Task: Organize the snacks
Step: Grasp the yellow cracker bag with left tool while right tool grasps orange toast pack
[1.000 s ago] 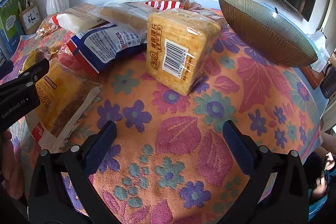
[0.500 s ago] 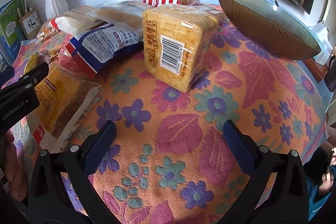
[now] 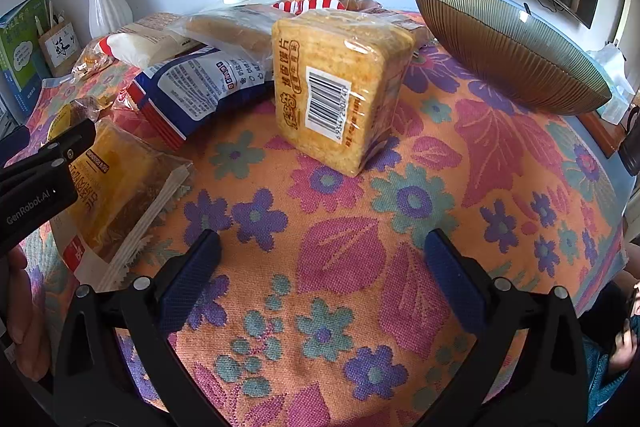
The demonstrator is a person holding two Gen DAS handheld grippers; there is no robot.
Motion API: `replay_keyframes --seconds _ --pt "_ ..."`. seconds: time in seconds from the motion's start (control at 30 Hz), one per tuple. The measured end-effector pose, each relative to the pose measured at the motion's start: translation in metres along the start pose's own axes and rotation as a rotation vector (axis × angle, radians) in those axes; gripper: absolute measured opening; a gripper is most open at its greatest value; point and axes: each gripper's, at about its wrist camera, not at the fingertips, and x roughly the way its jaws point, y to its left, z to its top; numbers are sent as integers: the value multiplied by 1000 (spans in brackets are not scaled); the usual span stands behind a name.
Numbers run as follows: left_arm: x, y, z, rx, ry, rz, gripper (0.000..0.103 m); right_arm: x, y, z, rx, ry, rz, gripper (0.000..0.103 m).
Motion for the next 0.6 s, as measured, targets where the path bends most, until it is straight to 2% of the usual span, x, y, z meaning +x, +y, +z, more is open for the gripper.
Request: replay_keyframes --seconds 0.33,0.4,0.43,0.5,0.53,0.6 --pt "-1 4 0 -22 -6 -8 98 -1 -3 2 15 8 16 100" --pt "-5 21 1 -89 -15 -61 98 -5 -5 4 27 5 54 100" --pt "-5 36 1 -154 -8 -102 98 -8 -6 4 27 -2 89 100" --pt "-1 62 -1 -258 42 -162 98 -16 -4 6 12 -27 154 100" --pt "3 79 -2 -305 80 -203 98 -23 0 6 -19 -55 222 100" --pt "4 98 -4 -335 112 -241 98 -28 8 7 -86 -75 261 100"
